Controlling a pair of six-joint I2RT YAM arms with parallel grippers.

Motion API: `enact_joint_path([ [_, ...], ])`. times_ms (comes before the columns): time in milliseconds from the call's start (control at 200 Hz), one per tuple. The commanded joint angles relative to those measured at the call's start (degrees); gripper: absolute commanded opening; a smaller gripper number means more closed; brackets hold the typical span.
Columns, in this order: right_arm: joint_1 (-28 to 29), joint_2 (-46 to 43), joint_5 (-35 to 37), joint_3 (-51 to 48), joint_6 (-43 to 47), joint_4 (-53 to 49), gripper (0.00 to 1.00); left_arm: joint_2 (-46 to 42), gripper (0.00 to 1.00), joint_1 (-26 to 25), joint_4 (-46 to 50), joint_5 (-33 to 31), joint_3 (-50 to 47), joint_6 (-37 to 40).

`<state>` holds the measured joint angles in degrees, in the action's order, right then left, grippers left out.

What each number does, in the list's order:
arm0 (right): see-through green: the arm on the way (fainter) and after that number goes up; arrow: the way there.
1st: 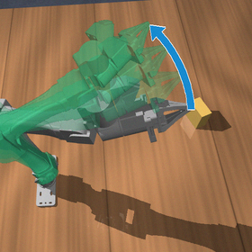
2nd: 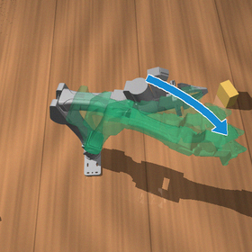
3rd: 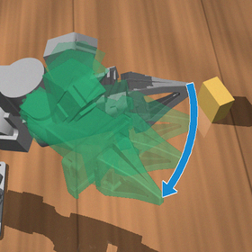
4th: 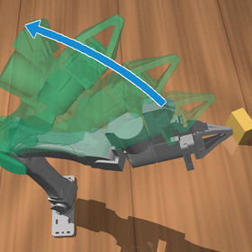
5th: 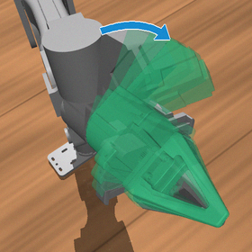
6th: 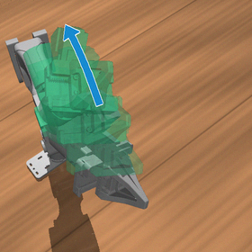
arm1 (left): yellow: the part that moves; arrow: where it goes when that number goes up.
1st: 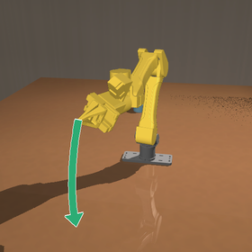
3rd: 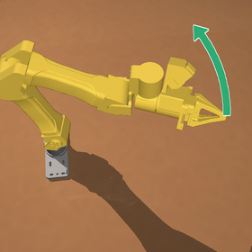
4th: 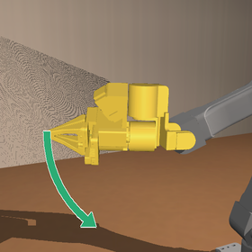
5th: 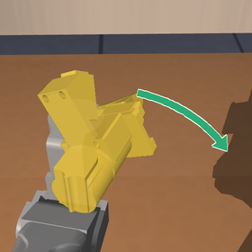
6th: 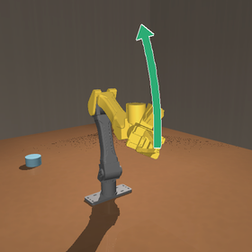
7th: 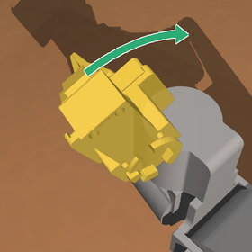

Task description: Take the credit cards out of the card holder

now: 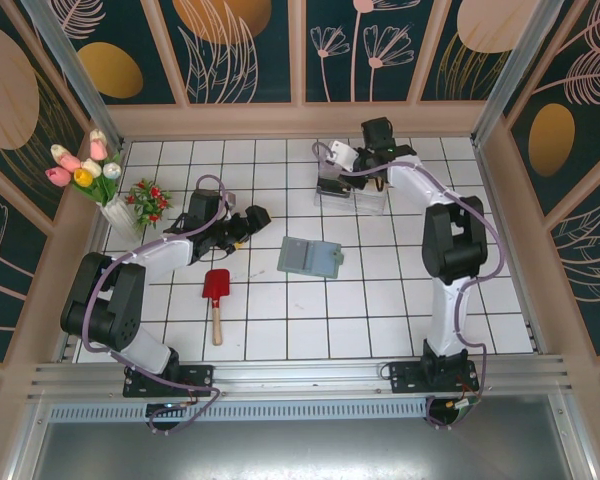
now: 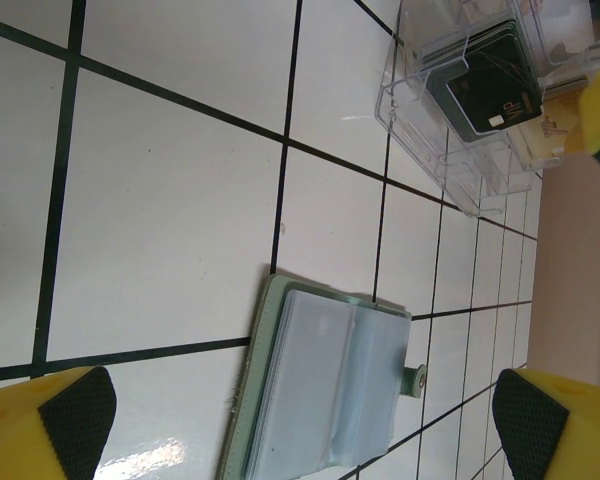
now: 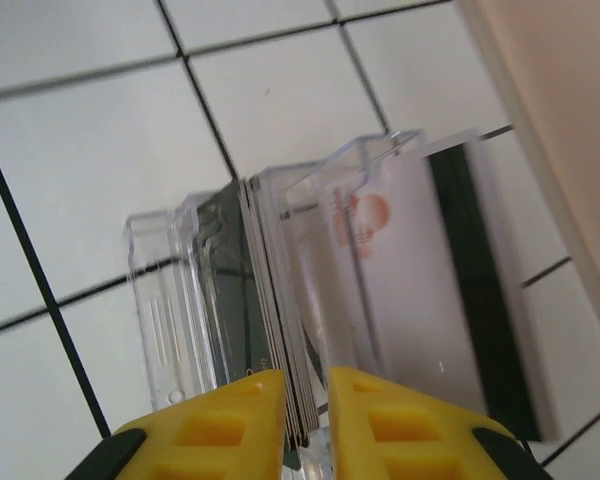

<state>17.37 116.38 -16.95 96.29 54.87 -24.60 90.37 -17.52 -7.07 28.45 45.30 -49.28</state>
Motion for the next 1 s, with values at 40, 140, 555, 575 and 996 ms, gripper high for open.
enact_joint_path([
  [40,0.66,-10.12,-1.31,-6.70,-18.09,6.90,0.19,-2.35,0.98,-0.57,1.91,-0.68,-1.57,1.95],
  [140,1.92,-16.25,0.42,-15.31,-29.77,12.32,0.19,-3.31,0.96,-1.82,4.81,-2.45,-1.53,3.60],
  [555,13.65,-36.33,16.76,-40.01,-76.55,15.89,0.20,-0.54,0.81,-10.83,10.55,-4.99,3.16,5.87],
  [575,14.49,-36.56,17.21,-40.78,-78.79,15.77,0.21,-0.10,0.79,-11.09,10.50,-4.78,3.41,5.86],
  [996,20.69,-35.35,14.23,-51.59,-104.94,14.06,0.30,5.11,0.66,-13.58,10.51,-3.75,6.47,5.23],
])
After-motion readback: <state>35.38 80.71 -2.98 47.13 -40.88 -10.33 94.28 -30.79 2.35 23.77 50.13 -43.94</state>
